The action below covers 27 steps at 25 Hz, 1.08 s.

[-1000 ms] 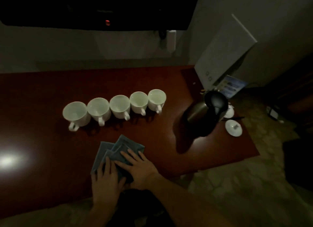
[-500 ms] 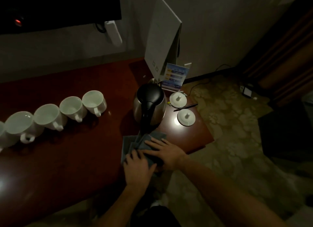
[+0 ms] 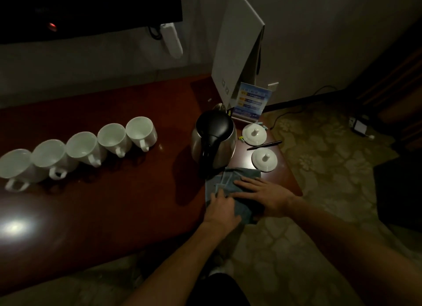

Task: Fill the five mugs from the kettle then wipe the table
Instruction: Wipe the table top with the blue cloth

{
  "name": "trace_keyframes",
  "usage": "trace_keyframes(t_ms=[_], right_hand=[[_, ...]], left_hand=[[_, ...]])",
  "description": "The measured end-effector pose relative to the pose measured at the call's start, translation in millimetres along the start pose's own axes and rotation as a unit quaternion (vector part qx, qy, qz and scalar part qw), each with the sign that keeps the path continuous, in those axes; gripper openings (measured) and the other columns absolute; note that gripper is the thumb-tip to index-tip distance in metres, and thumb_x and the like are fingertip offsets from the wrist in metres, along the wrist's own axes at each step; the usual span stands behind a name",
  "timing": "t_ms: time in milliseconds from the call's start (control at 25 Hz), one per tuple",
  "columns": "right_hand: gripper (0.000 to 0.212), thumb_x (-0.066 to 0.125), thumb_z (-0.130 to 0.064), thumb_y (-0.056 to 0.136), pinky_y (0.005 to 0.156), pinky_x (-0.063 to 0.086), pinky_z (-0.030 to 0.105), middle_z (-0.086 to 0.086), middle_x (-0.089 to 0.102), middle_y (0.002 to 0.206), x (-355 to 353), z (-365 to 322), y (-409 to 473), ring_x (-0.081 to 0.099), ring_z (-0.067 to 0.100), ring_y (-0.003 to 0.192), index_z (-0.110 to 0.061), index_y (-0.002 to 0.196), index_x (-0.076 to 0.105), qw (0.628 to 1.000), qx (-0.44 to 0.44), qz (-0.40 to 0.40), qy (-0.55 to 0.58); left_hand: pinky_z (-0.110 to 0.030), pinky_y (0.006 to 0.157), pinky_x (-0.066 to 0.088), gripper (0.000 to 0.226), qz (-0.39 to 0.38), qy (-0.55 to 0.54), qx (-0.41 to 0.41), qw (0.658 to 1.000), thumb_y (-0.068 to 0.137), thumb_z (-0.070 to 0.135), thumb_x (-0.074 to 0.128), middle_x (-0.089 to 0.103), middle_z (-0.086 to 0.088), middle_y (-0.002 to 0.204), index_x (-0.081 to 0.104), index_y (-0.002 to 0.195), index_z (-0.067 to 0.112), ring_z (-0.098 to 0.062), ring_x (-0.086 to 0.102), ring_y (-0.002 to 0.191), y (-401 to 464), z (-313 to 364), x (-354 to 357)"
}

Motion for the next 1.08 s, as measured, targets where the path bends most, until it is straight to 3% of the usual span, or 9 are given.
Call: trace_keyframes(t_ms=[120, 200, 280, 360, 480, 600, 720, 880, 1080], right_hand=[[0.094, 0.058, -0.068, 0.086, 0.126, 0.003, 0.047, -0.006, -0.006, 0.172, -12.3, -10.5, -4.7, -0.009, 0.018, 0.158, -0.045, 0.161, 0.006, 0.998, 0.04, 0.024, 0.053], [0.092, 0.054, -0.073, 0.081, 0.126, 0.015, 0.047, -0.003, 0.014, 0.171, -36.4, -25.5, -9.7, 0.013, 0.022, 0.157, -0.041, 0.16, 0.02, 0.969, 0.114, 0.112, 0.19], [0.092, 0.071, -0.059, 0.084, 0.121, 0.024, 0.04, -0.005, 0.027, 0.165, -69.1, -39.4, -17.3, 0.029, 0.012, 0.147, -0.034, 0.159, 0.025, 0.839, 0.22, 0.273, 0.416], [0.107, 0.085, -0.041, 0.08, 0.116, 0.023, 0.034, -0.004, 0.021, 0.168, -94.3, -59.6, -10.4, 0.023, 0.004, 0.143, -0.032, 0.162, 0.016, 0.685, 0.258, 0.382, 0.565], [0.127, 0.092, -0.044, 0.07, 0.124, 0.022, 0.044, -0.001, 0.011, 0.17, -131.5, -77.5, 10.5, 0.014, 0.019, 0.156, -0.03, 0.164, 0.006, 0.604, 0.277, 0.456, 0.592], [0.127, 0.089, -0.013, 0.071, 0.126, 0.023, 0.052, 0.006, 0.014, 0.17, -144.7, -65.8, 22.6, 0.015, 0.027, 0.156, -0.025, 0.164, 0.003, 0.56, 0.321, 0.475, 0.598], [0.121, 0.075, 0.003, 0.069, 0.109, 0.048, 0.05, 0.003, 0.029, 0.163, -148.7, -56.0, 27.7, 0.036, 0.029, 0.146, -0.035, 0.162, 0.007, 0.58, 0.29, 0.463, 0.605], [0.108, 0.058, 0.024, 0.077, 0.066, 0.056, 0.02, -0.01, 0.046, 0.133, -159.5, -66.7, 37.8, 0.062, 0.006, 0.104, -0.028, 0.162, 0.019, 0.696, 0.159, 0.352, 0.606], [0.11, 0.059, 0.012, 0.067, 0.077, 0.057, 0.023, 0.0, 0.043, 0.152, -157.0, -71.3, 51.2, 0.06, -0.012, 0.112, -0.028, 0.162, 0.022, 0.785, 0.076, 0.267, 0.555]], left_hand=[[-0.042, 0.109, 0.041, 0.054, 0.002, -0.024, 0.023, 0.999, 0.092, 0.03, 0.061, 0.033, -0.003, 0.152, 0.046, 0.142, 0.018, -0.027, 0.039, 0.135, -7.7, -22.2, -11.7], [-0.041, 0.103, 0.046, 0.045, 0.021, -0.03, 0.01, 0.999, 0.092, 0.03, 0.059, 0.045, -0.003, 0.141, 0.052, 0.135, 0.019, -0.024, 0.048, 0.126, -20.4, -46.7, -27.5], [-0.041, 0.1, 0.048, 0.038, 0.032, -0.023, -0.021, 0.999, 0.094, 0.026, 0.056, 0.049, -0.005, 0.131, 0.055, 0.13, 0.017, -0.024, 0.052, 0.121, -28.7, -76.4, -46.2], [-0.043, 0.1, 0.048, 0.038, 0.047, -0.015, -0.051, 0.997, 0.093, 0.023, 0.057, 0.049, -0.008, 0.13, 0.054, 0.13, 0.015, -0.026, 0.052, 0.12, -32.0, -103.5, -70.4], [-0.044, 0.1, 0.049, 0.041, 0.077, -0.038, -0.054, 0.995, 0.091, 0.022, 0.059, 0.05, -0.009, 0.132, 0.054, 0.131, 0.015, -0.026, 0.053, 0.119, -29.8, -124.0, -110.8], [-0.043, 0.098, 0.05, 0.05, 0.111, -0.086, -0.035, 0.989, 0.091, 0.018, 0.06, 0.048, -0.01, 0.137, 0.049, 0.14, 0.013, -0.026, 0.053, 0.121, -31.6, -129.7, -143.8], [-0.039, 0.089, 0.051, 0.046, 0.149, -0.115, -0.042, 0.981, 0.09, 0.014, 0.061, 0.051, -0.009, 0.134, 0.052, 0.136, 0.011, -0.026, 0.056, 0.115, -42.0, -149.0, -161.8], [-0.044, 0.093, 0.054, 0.055, 0.14, -0.117, -0.08, 0.98, 0.089, 0.015, 0.064, 0.049, -0.009, 0.136, 0.048, 0.141, 0.016, -0.027, 0.057, 0.115, -62.1, -187.3, -152.7], [-0.045, 0.093, 0.054, 0.052, 0.139, -0.121, -0.083, 0.979, 0.085, 0.017, 0.066, 0.05, -0.006, 0.133, 0.052, 0.136, 0.017, -0.026, 0.056, 0.116, -77.3, -204.0, -155.2]])
Point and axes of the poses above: each hand's wrist, its own y-axis towards the middle knuckle, its own x-axis out of the palm, z = x × y, the point moved 9 cm from there along y, towards the middle knuckle
